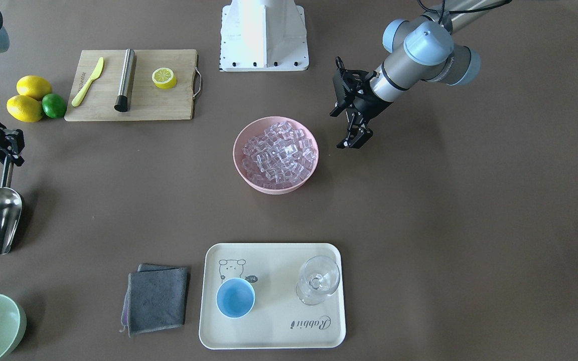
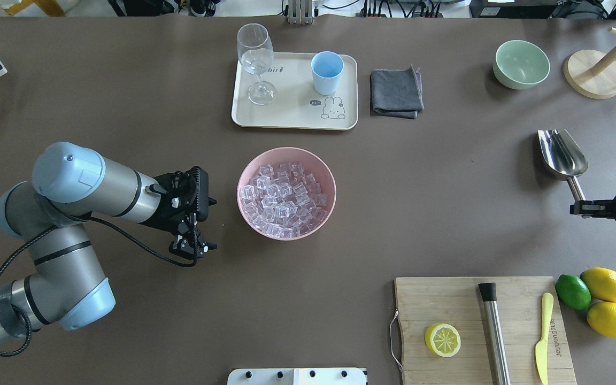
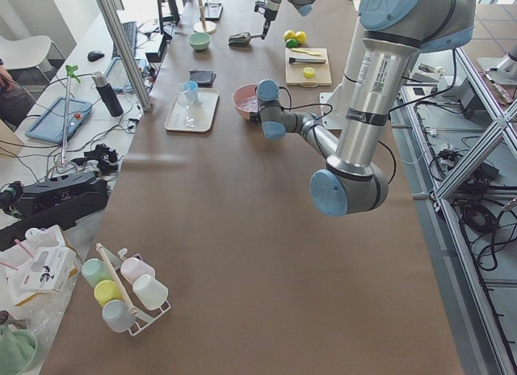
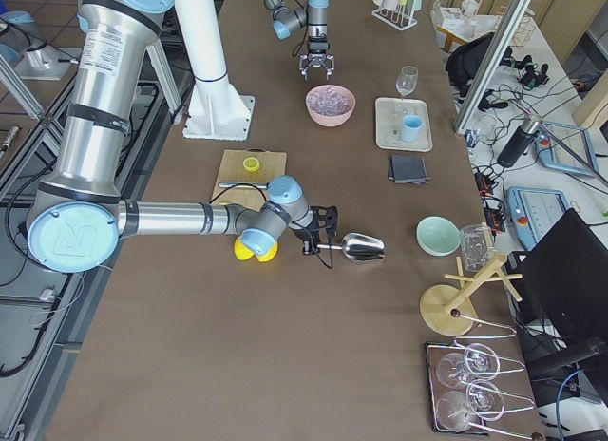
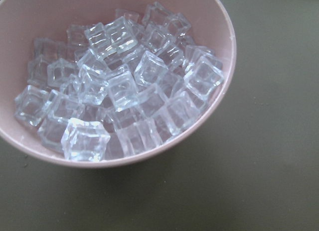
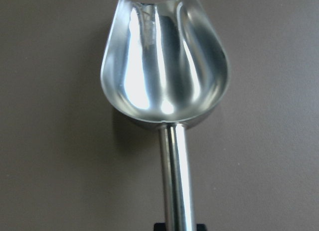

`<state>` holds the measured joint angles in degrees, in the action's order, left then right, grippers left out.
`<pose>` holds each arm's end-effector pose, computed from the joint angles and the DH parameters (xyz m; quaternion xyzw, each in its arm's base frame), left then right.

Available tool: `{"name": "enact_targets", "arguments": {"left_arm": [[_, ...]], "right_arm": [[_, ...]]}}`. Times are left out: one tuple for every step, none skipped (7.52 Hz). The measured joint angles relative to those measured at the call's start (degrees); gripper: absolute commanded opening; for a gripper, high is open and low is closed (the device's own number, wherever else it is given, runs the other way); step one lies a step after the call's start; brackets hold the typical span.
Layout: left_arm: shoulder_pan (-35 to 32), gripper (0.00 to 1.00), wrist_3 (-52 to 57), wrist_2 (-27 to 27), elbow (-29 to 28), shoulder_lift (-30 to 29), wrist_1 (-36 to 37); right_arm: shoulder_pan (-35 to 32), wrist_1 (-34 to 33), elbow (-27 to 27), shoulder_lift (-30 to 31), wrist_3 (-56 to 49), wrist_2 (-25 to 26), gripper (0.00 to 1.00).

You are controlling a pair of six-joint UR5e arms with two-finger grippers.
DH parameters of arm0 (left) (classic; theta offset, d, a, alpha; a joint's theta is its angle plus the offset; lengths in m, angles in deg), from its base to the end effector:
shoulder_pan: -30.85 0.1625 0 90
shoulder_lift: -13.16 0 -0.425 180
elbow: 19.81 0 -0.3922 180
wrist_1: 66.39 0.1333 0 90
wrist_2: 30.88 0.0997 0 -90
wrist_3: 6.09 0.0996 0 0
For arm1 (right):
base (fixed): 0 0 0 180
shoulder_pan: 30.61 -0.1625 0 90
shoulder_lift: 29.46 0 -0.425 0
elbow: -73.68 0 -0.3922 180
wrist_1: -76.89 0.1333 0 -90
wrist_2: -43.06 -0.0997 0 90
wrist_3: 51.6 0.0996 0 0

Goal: Put ice in cup with scoop

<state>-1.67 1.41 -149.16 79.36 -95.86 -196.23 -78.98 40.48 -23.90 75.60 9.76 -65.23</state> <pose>0.4620 -0.3967 0.3194 0.4061 0.4127 0.5470 0.6046 -0.1999 -0.3785 0.6177 0.1263 -0.3936 0.0943 0.9057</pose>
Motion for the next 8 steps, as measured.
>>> {"name": "enact_targets", "arguments": {"left_arm": [[0.36,0.99,1.93,0.64,-2.0,-2.03,-0.12],[0.38,0.99,3.2,1.44,-3.52,-3.44,-0.18],[0.24,0.99,4.03,2.43,-4.69,-4.32,-0.22],[-0.28,0.99,6.08,3.01,-5.85,-4.94,-0.23],[-0.85,0.99,7.97,3.27,-7.21,-5.91,-0.16],[-1.14,0.99,8.8,3.32,-8.62,-7.16,-0.15],[-1.26,0.99,9.06,3.32,-9.58,-8.04,-0.15],[-1.35,0.99,9.0,3.32,-10.05,-8.44,-0.15]], "right_arm": [[0.06,-3.71,-2.86,0.0,-1.37,-0.25,0.0],[0.05,-10.83,-8.38,-0.07,-3.82,-0.5,0.0],[-0.02,-18.25,-13.98,-0.23,-7.05,-0.67,0.0],[-0.28,-22.4,-17.2,-0.41,-11.24,-1.24,0.0],[-0.82,-24.28,-18.73,-1.01,-16.03,-2.77,0.0],[-1.31,-25.1,-19.31,-2.27,-19.35,-4.11,0.0],[-1.57,-26.55,-19.57,-4.76,-21.87,-5.16,0.0],[-1.68,-29.49,-19.91,-8.26,-24.96,-5.39,0.0]]}}
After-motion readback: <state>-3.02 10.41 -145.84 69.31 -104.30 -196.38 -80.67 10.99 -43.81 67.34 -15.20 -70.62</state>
